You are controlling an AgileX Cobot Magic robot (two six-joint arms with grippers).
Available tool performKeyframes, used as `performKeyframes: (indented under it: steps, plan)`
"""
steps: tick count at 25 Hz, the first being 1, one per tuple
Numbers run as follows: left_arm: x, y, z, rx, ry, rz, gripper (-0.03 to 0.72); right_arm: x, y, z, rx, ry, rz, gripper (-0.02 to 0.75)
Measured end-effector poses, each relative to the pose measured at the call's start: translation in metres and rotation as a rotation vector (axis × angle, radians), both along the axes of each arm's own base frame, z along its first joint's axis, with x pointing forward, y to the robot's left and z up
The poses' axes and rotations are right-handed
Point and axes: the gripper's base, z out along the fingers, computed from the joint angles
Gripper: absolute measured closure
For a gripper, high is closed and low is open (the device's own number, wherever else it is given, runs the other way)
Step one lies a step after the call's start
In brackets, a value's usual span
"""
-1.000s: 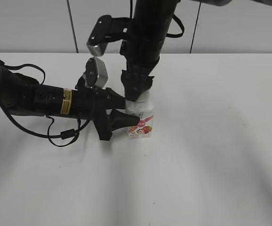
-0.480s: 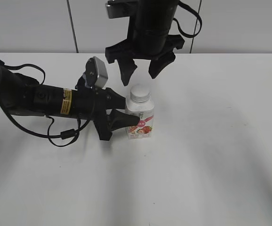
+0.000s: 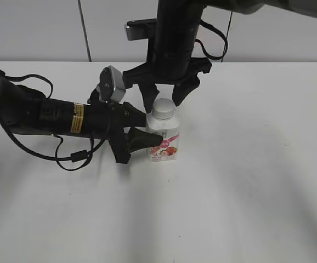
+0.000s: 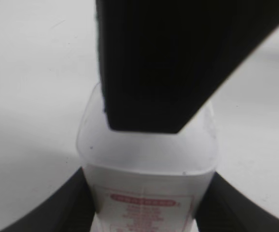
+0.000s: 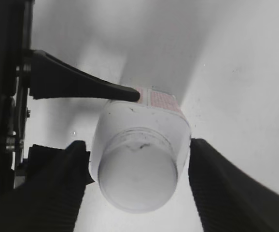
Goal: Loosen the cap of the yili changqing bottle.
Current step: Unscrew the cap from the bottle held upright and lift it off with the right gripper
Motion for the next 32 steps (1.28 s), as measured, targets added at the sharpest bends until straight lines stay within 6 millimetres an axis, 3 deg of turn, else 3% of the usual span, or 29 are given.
performKeyframes:
  steps: [9, 16, 20, 26, 32]
  plan:
    - [0.0000, 0.0000, 0.0000, 0.000, 0.001, 0.000, 0.315, 0.0018, 0.0012, -0.0122, -0.017, 0.021, -0.001, 0.321]
    - [0.0001, 0.0000, 0.0000, -0.001, 0.001, 0.001, 0.315, 0.0018, 0.0013, -0.0122, -0.024, 0.010, 0.076, 0.342]
    - [0.0001, 0.0000, 0.0000, -0.001, 0.001, 0.001, 0.315, 0.0012, 0.0022, -0.0121, -0.050, -0.042, 0.426, 0.342]
    - [-0.0001, 0.0000, -0.0001, 0.001, 0.000, -0.002, 0.315, -0.0004, 0.0041, -0.0117, -0.092, -0.155, 1.122, 0.349]
    - [-0.0002, 0.0000, -0.0001, 0.001, 0.000, -0.002, 0.316, -0.0005, 0.0039, -0.0117, -0.100, -0.174, 1.244, 0.349]
